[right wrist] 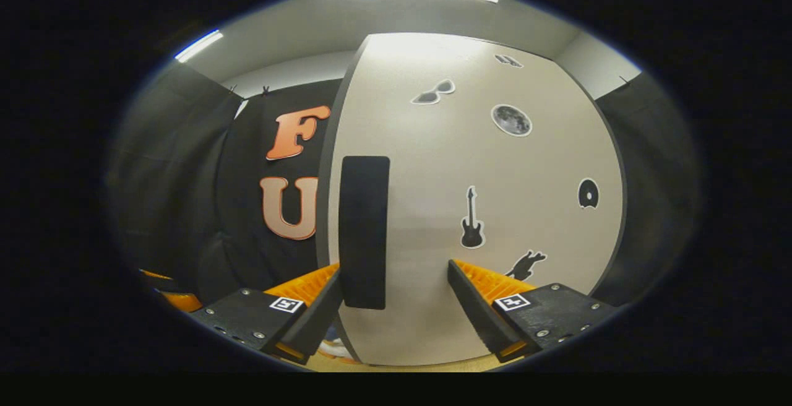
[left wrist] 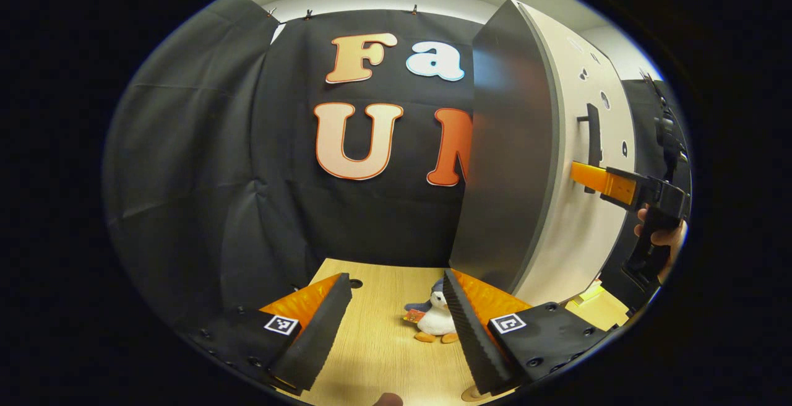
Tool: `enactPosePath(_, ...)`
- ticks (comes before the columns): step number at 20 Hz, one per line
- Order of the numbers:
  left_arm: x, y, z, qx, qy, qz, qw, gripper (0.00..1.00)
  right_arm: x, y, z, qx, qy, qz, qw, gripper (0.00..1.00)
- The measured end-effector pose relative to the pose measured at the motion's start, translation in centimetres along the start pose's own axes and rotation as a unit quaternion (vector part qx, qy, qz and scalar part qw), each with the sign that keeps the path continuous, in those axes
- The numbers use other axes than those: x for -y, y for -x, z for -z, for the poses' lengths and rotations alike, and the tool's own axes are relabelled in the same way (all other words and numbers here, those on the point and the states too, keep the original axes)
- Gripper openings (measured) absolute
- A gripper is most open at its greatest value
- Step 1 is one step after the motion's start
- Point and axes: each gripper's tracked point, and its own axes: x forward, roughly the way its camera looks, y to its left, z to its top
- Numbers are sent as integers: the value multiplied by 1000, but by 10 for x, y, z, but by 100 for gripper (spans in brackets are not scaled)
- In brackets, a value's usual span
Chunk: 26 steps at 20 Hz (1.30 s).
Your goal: Open the cabinet door with the right hand, grasp the bottle in the cabinet with the left hand and place it on the coaster, then close the cabinet door with the right hand.
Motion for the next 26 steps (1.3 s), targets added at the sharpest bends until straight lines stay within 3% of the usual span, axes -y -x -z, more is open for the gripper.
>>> enactPosePath(5, -1, -1, -4, 0, 6, 7, 1000, 97, 2, -5, 4, -7, 3, 17, 1000, 100)
enactPosePath(6, -1, 0, -4, -1, 8, 5, 1000, 97, 2, -6, 2, -5, 1, 16, 1000, 96)
enactPosePath(12, 18, 19, -11, -3, 8, 2, 1000, 97, 4, 4, -6, -8, -14, -3, 1000, 96)
enactPosePath(15, 38, 35, -22, 5, 4, 3, 1000, 97, 14, 46, -11, -11, -31, -13, 999, 99)
enactPosePath(17, 57, 49, -28, 11, -3, 1, 1000, 97, 31, 79, -10, -23, -41, -9, 999, 93)
enactPosePath(18, 65, 54, -31, 15, -7, -1, 1000, 97, 41, 97, -12, -26, -47, -8, 999, 96)
enactPosePath(21, 92, 74, -39, 23, -10, -11, 1000, 96, 76, 143, -14, -38, -55, 5, 998, 92)
enactPosePath(25, 134, 98, -50, 31, -6, -20, 999, 97, 121, 189, -18, -42, -66, 23, 997, 100)
enactPosePath(26, 145, 104, -52, 34, -7, -20, 999, 96, 129, 199, -18, -43, -73, 25, 996, 96)
